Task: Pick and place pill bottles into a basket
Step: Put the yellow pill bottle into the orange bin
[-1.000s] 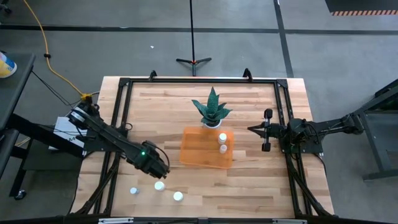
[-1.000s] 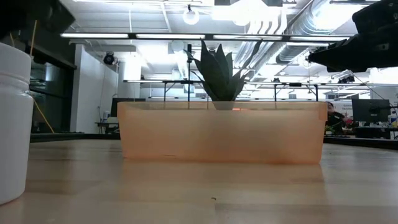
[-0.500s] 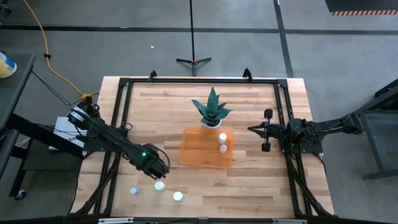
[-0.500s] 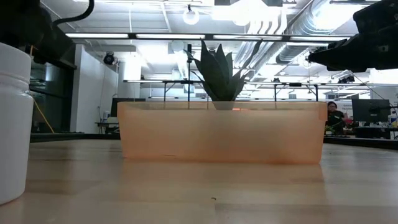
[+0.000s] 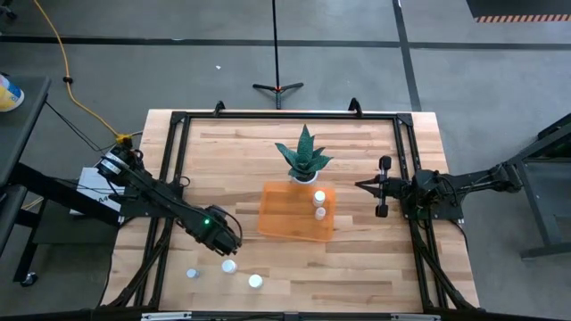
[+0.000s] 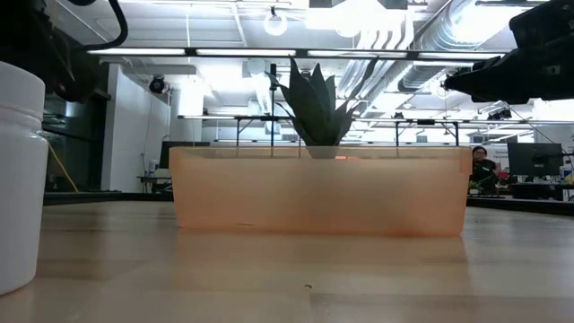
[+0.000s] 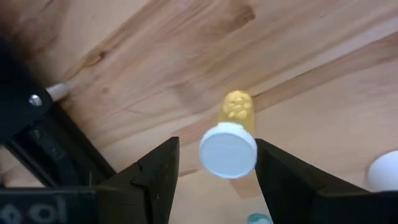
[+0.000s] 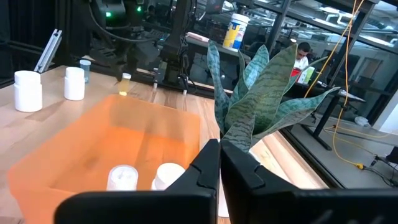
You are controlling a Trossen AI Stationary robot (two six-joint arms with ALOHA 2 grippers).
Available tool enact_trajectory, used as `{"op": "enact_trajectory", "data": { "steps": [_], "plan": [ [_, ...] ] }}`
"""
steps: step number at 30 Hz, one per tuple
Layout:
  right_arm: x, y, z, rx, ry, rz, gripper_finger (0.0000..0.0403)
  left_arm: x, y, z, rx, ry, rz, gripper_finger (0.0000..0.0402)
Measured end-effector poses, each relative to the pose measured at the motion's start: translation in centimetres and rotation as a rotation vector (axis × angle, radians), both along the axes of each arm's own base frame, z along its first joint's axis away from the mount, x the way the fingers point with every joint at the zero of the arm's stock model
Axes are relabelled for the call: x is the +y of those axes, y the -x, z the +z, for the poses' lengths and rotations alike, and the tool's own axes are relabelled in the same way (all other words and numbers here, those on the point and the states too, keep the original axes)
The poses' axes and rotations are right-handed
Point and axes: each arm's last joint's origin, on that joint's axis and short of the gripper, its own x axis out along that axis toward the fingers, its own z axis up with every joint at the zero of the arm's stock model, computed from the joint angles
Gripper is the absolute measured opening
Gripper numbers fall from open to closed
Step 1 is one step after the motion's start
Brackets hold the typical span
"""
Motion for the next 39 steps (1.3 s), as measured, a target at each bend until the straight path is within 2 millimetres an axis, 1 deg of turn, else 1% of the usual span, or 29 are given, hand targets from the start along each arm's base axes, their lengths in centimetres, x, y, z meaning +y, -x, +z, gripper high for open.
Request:
{"op": "enact_trajectory", "data": {
  "steps": [12, 21, 28, 39],
  "plan": [
    [0.0, 0.0, 0.0, 0.0, -0.001, 0.0, 0.0001, 0.0, -0.2, 0.0, -0.04, -0.02, -0.023, 0.0237],
    [0.0, 0.0, 0.0, 0.0, -0.001, 0.0, 0.0006, -0.3, -0.7, -0.1, -0.087, 0.023, -0.053, 0.0237],
    [0.0, 0.0, 0.0, 0.0, -0.003, 0.0, 0.0002, -0.2, -0.7, -0.1, -0.091, -0.004, -0.077, 0.0237],
    [0.0, 0.0, -0.1, 0.009, -0.002, 0.0, 0.0004, 0.3, 0.3, -2.1, -0.046, 0.009, -0.079, 0.0237]
  ]
}}
